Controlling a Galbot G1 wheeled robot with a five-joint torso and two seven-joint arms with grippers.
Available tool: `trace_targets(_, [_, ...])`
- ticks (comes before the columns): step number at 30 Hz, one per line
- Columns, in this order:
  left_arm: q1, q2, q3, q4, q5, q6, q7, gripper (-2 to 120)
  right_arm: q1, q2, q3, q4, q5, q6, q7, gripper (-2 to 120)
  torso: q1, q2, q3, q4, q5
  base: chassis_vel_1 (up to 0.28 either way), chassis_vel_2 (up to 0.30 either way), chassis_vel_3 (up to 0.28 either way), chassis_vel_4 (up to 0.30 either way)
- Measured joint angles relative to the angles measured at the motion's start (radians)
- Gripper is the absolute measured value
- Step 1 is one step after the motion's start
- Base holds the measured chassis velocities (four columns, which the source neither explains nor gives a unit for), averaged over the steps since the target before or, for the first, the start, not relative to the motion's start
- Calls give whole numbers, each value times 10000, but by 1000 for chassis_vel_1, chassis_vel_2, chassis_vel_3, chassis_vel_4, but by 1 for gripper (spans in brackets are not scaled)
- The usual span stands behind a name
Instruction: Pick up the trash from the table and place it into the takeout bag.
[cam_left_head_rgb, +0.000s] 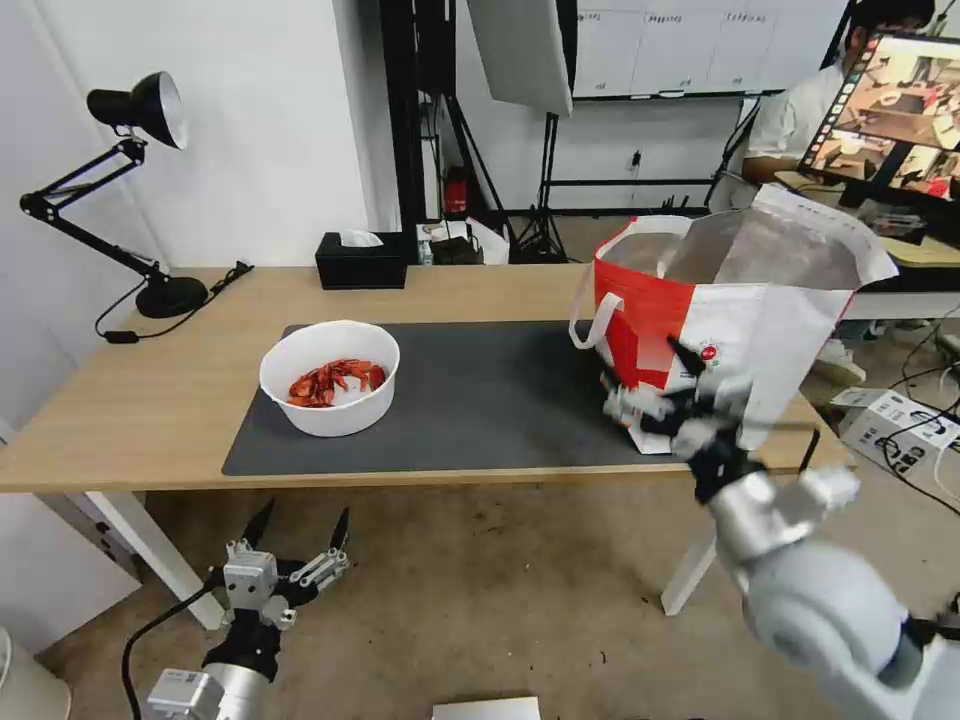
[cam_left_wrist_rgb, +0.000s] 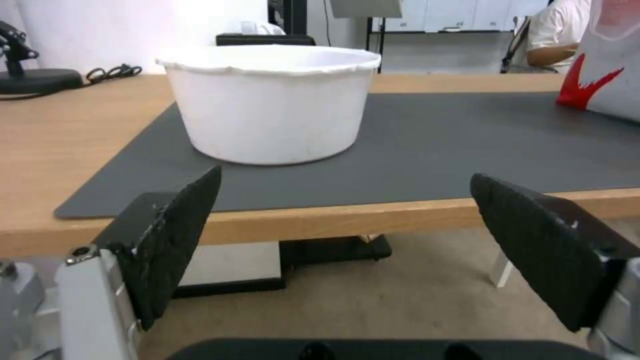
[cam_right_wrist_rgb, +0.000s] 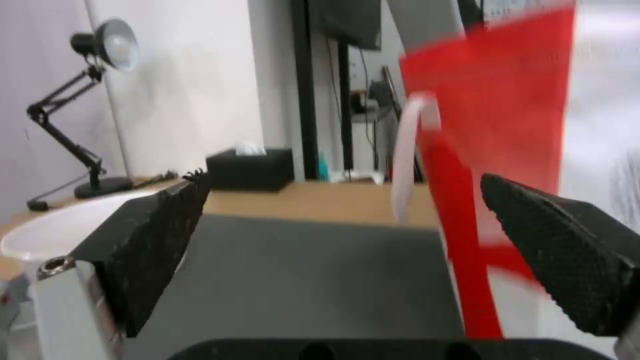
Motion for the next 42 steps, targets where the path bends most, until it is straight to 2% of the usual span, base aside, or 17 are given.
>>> trace_targets(1, [0, 0, 0, 0, 0, 0, 0, 100, 0, 0, 0, 0, 0, 0, 0, 100, 0, 0, 0, 0, 0, 0, 0, 0, 0])
trace_targets(4, [-114, 72, 69, 93, -36, -17, 3, 100, -1286, 647, 195, -288, -693, 351, -498, 100, -1, 0, 0, -3, -3, 0, 0, 0, 0])
trace_targets(8, [-197, 98, 149, 151, -87, -29, 9, 100, -1896, 1087, 261, -720, -936, 581, -714, 100, -1, 0, 1, -2, -1, 0, 0, 0, 0])
trace_targets(16, [-248, 99, 229, 186, -107, -47, 17, 100, -2125, 1610, 50, -1311, -1592, 661, -378, 100, 0, 0, 1, -1, -1, 0, 0, 0, 0])
trace_targets(34, [-161, 49, 281, 350, -17, -61, 28, 100, -1800, 1683, -152, -1449, -1986, 370, 75, 100, 0, -1, 2, 0, -1, 0, 0, 0, 0])
trace_targets(37, [-222, 136, 188, 348, -132, -61, 29, 100, -1796, 1679, -153, -1449, -1986, 368, 77, 100, 0, -1, 2, 1, -1, 0, 0, 0, 0])
trace_targets(42, [-504, 722, -287, 225, -805, 75, 12, 100, -1791, 1674, -158, -1449, -1978, 364, 82, 100, 1, -1, 2, 0, -1, 0, 0, 0, 0])
